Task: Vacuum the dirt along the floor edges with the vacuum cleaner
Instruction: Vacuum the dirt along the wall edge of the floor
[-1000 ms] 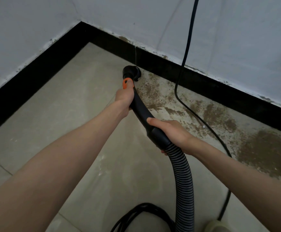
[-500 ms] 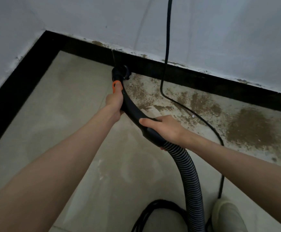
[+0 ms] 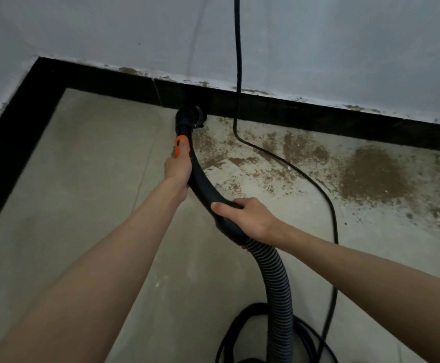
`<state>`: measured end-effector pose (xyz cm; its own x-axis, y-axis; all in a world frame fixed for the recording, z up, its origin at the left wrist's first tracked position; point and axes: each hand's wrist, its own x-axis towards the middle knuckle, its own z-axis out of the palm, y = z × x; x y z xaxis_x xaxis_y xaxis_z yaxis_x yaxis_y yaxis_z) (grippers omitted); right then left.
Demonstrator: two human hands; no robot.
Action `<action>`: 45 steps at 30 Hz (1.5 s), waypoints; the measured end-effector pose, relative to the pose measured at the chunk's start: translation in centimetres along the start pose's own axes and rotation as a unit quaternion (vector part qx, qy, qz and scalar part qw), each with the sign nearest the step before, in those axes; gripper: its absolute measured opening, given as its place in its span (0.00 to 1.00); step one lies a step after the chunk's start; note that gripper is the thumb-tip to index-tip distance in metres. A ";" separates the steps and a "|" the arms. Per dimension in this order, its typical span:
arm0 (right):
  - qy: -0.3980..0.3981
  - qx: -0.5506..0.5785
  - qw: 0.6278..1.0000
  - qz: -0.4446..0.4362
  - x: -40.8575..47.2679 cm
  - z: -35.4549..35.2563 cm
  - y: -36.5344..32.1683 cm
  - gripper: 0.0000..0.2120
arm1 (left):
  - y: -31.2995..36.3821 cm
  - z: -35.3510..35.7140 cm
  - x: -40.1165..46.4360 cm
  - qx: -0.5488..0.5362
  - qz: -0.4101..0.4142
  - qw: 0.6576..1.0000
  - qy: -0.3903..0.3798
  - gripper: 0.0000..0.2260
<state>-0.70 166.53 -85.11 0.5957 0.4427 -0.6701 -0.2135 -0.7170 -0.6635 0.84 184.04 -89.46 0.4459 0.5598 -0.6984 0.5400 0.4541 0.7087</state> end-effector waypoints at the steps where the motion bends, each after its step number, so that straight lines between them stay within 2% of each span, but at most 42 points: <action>1: 0.002 -0.002 1.000 -0.007 0.1 0.2 0.2 0.21 | -0.1 -0.1 0.1 0.001 0.000 1.000 -0.004 0.30; 8: -0.007 0.010 0.999 -0.041 0.8 -0.7 1.8 0.18 | -0.6 0.4 0.0 0.009 0.005 1.000 -0.009 0.28; 13: -0.031 0.054 0.997 -0.052 0.8 -0.9 3.4 0.20 | -1.2 1.1 -1.0 0.021 0.021 1.000 0.001 0.29; 18: -0.013 0.062 0.997 -0.050 -0.2 -1.8 5.0 0.22 | -0.8 3.2 -3.1 0.061 0.006 0.998 -0.030 0.27; 21: 0.002 0.062 0.997 -0.046 -0.7 -2.9 5.5 0.22 | -0.9 5.1 -4.1 0.062 0.022 0.998 -0.016 0.26; 26: 0.020 0.051 0.998 -0.039 -2.0 -3.8 6.9 0.21 | -2.5 7.0 -4.6 0.071 0.034 0.997 -0.015 0.31; 31: 0.032 0.065 0.997 -0.024 -3.1 -5.1 7.9 0.21 | -3.2 8.6 -4.9 0.071 0.042 0.996 -0.044 0.27; 40: 0.060 0.050 0.997 -0.011 -4.3 -6.2 9.1 0.21 | -4.1 10.5 -5.3 0.075 0.026 0.996 -0.051 0.32; 45: 0.074 0.059 0.995 0.012 -5.5 -6.2 9.2 0.22 | -4.0 11.1 -6.3 0.086 0.022 0.992 -0.089 0.32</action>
<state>-1.11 154.13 -85.49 0.6947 0.3363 -0.6359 -0.3134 -0.6542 -0.6883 3.81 170.99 -89.06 0.5824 0.4384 -0.6846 0.6241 0.2985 0.7221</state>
